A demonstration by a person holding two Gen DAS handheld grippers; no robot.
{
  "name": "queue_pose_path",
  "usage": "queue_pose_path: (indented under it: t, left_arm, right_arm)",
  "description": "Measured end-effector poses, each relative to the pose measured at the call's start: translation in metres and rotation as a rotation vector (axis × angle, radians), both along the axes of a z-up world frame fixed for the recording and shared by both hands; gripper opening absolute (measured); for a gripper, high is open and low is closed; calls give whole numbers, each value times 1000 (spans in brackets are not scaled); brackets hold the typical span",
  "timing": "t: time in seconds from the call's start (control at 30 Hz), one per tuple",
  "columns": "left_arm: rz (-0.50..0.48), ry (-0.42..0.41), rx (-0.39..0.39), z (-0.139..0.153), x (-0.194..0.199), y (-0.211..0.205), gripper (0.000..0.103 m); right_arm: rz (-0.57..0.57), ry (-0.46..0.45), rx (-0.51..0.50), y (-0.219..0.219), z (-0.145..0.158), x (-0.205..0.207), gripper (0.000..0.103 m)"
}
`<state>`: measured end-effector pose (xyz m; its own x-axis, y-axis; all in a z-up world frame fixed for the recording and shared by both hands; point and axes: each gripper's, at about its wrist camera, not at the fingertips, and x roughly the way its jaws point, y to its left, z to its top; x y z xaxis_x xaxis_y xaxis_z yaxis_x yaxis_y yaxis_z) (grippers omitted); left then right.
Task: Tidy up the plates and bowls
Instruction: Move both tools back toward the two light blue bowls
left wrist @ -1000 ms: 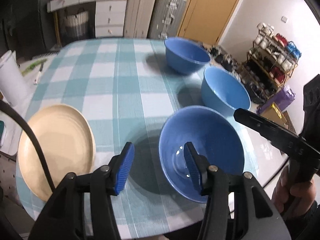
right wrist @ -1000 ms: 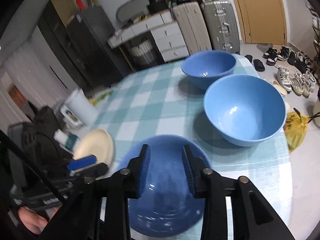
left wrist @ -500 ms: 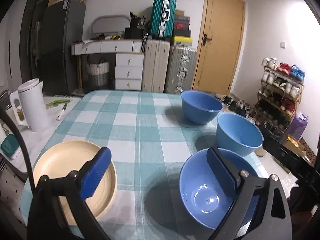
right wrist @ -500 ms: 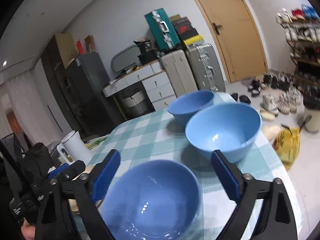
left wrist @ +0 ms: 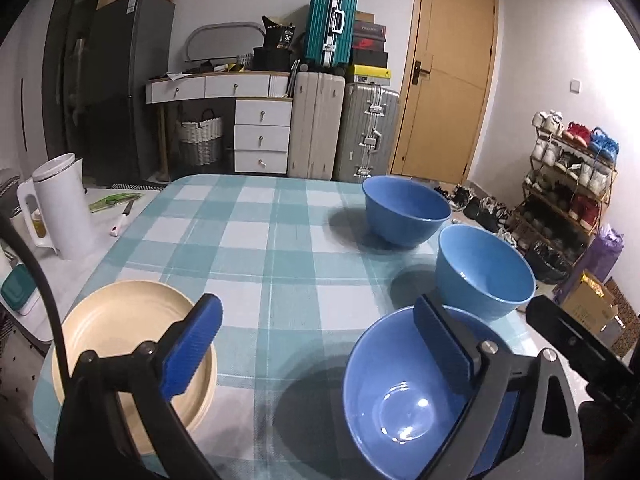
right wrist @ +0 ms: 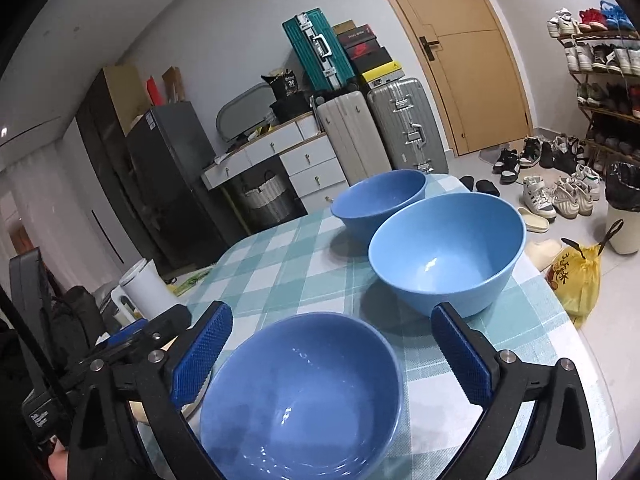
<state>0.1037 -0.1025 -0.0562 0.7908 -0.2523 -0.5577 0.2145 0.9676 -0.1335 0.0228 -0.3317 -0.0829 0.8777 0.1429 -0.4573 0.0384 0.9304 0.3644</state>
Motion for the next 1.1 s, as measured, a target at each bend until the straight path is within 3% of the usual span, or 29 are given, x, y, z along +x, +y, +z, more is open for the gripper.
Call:
queue_pose_path:
  t: [0.3,0.7,0.83,1.03,1.1]
  left_arm:
    - [75,12,-15,-7,4,22,97]
    - [54,34,-46,-4,10,30,97]
    - [51,54,-53,-6,13,29,97]
    - [41,18,0,-4,13,21,97]
    - [39,6,11,-1,15,20,97]
  right_arm:
    - [-65,13,-42,-2,-3,-4,101]
    - [-185,43,44,-43,-10,-8,101]
    - [-261,120,98,-77,-10,4,101]
    - [-289,231,29,-127,1,49,101]
    - [-283,272,46,-145,1,65,96]
